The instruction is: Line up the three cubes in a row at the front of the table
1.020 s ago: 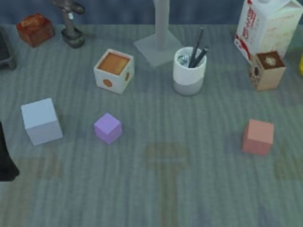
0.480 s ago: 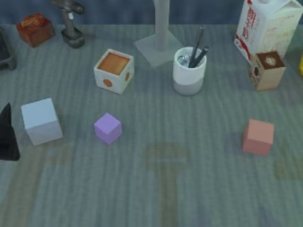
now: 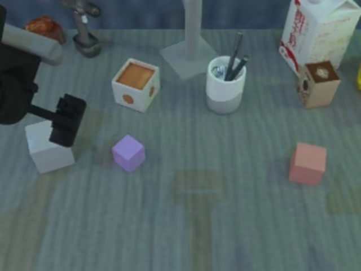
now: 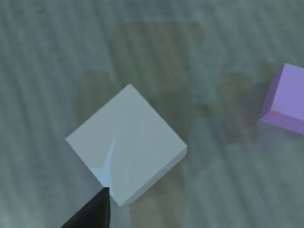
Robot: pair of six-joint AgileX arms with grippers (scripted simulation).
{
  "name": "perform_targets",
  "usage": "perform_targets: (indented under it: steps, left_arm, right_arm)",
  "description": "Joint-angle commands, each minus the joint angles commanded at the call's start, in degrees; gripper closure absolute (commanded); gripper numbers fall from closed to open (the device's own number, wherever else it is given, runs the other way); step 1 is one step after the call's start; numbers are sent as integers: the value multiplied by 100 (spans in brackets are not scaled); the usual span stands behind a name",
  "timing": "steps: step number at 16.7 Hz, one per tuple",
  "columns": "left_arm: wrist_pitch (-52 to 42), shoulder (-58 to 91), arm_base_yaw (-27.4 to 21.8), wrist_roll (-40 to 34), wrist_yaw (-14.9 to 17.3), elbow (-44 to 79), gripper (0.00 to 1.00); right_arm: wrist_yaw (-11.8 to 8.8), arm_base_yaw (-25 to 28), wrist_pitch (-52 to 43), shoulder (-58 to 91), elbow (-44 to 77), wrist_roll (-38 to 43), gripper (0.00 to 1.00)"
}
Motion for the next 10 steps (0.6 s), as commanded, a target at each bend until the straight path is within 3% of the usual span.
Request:
perform_targets:
  steps: [5, 10]
  left_arm:
    - [-1449, 2773, -531, 363, 15, 2100, 0]
    - [-2361, 4616, -903, 620, 11, 3702, 0]
  right_arm:
    - [0, 0, 0, 0, 0, 0, 0]
    - [0, 0, 0, 0, 0, 0, 0]
